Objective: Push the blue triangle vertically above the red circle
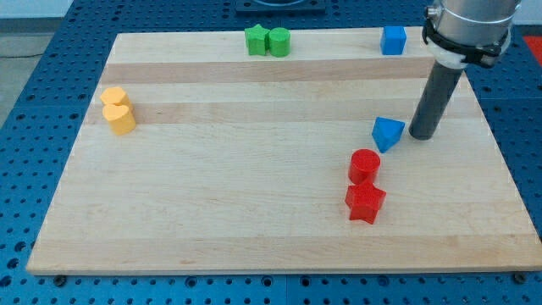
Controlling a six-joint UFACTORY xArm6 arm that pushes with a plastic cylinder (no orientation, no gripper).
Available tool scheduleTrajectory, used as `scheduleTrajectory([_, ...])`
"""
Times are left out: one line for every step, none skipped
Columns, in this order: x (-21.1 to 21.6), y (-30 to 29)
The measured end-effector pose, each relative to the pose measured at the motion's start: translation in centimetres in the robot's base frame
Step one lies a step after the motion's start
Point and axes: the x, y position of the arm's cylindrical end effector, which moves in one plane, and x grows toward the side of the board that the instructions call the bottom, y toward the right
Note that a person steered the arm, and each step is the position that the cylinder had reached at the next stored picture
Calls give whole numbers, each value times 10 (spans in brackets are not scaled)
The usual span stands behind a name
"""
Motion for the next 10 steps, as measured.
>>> scheduleTrajectory([1,-6])
scheduleTrajectory([1,-30])
scheduleTrajectory([2,-48])
scheduleTrajectory([3,-60])
scheduleTrajectory([0,-53])
scheduleTrajectory([-23,-42])
scheduleTrajectory([-52,-52])
scheduleTrajectory([-61,-88])
scheduleTrajectory([-56,-110])
scheduleTrajectory([-41,-112])
